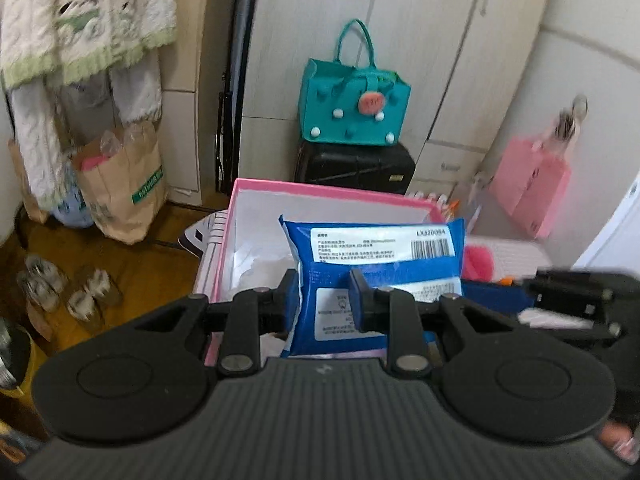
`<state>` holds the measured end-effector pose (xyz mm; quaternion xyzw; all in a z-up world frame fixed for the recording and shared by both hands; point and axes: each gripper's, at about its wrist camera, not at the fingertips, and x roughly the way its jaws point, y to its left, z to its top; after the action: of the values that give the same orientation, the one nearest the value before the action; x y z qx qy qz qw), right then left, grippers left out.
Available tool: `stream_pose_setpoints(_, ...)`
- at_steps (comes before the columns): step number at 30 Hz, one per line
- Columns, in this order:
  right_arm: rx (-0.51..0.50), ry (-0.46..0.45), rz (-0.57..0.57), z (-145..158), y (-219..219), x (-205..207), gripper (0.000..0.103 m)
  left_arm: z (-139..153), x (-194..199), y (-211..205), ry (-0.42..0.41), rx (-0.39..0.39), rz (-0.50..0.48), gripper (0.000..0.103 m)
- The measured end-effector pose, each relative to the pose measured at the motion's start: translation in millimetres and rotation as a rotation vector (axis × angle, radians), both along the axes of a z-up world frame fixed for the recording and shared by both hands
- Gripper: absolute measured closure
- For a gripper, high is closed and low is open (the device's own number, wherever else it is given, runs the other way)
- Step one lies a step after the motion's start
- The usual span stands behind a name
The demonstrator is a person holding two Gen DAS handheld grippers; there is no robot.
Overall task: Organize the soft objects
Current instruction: 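Lower the packet into the box and open both tools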
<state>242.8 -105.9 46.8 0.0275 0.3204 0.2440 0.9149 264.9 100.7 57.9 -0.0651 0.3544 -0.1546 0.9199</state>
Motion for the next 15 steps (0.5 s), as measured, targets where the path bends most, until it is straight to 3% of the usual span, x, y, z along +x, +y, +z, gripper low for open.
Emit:
stream_pose_setpoints(4,-0.037,0.023,0.007,-10,5,13,0.072,-14,10,-7,-0.002,0.070,-0.017,0.079)
stream_pose_setpoints(12,-0.151,0.032,0.017,-25,14,30,0.071,-28,25,-15,0.036,0.114,-0.033,0.078)
stream_pose_setpoints(15,-0.183,0.033,0.022,-31,19,33,0.071,-37,23,-23,0.026,0.191,-0.024,0.078)
